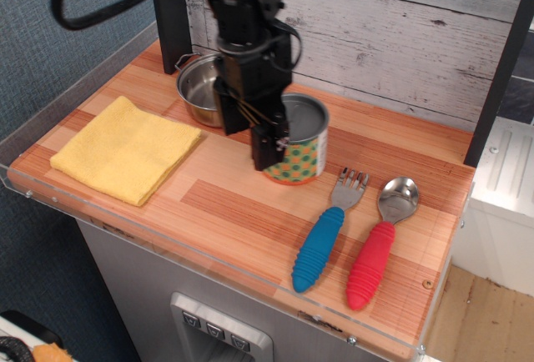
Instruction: Move the can next to the pot
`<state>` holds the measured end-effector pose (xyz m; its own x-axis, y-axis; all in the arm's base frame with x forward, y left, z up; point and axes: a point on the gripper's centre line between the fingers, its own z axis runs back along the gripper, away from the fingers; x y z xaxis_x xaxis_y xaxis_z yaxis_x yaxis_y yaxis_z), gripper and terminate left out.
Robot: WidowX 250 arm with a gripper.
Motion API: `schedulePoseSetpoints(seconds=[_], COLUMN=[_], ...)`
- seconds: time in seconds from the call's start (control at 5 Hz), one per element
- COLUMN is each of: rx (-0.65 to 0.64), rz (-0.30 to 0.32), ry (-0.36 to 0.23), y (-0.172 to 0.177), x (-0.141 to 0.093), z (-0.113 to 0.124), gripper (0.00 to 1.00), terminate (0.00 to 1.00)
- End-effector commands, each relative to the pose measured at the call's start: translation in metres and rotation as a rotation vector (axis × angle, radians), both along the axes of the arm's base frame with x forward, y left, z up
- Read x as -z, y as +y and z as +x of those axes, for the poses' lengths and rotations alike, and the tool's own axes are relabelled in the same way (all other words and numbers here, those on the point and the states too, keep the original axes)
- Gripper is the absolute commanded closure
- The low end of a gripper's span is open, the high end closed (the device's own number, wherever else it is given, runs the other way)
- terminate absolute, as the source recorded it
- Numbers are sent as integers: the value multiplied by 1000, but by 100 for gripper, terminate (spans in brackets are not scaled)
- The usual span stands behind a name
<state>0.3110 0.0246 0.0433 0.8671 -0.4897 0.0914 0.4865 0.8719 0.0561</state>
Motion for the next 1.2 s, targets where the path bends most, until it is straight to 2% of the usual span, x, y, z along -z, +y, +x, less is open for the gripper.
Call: schedulePoseSetpoints(seconds=[0.0, 0.4, 1.0], rx=[-38, -82, -45], rz=[-6, -9, -43], ry=[-60, -97, -92], y=[-6, -13, -31], x=[-10, -13, -21], z=[25, 41, 60], gripper=[0, 0, 0], terminate=[0, 0, 0])
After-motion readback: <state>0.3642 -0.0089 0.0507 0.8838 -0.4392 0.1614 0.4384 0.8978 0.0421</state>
